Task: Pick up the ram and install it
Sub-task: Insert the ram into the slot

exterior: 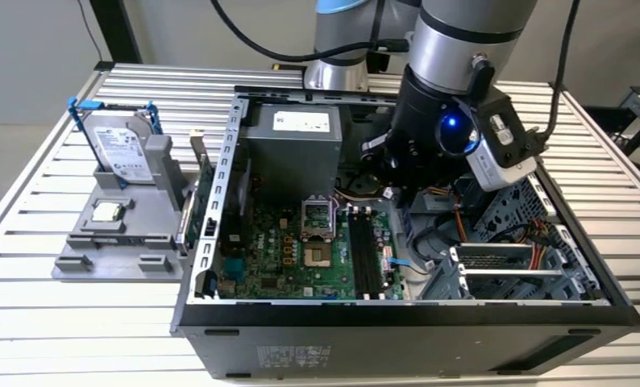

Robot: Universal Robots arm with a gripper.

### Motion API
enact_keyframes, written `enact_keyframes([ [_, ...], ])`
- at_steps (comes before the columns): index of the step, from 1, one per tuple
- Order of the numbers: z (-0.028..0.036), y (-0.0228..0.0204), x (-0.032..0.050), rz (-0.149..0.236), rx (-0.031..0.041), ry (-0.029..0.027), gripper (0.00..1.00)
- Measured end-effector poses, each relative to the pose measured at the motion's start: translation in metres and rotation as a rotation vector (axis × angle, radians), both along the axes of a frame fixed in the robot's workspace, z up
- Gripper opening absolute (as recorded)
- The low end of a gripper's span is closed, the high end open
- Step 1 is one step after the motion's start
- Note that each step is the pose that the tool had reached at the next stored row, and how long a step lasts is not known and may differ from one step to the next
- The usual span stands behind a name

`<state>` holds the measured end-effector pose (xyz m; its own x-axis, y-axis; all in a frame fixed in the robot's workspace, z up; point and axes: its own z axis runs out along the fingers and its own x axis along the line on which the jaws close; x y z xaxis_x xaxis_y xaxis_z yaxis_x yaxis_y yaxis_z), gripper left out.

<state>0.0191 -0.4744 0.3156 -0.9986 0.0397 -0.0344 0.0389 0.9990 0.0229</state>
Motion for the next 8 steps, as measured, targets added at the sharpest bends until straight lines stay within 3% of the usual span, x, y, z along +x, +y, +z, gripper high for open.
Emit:
enact_keyframes([
  [8,-0.0146,-0.0006,-0.0047,-0.001,0.0000,0.0000,0.00],
])
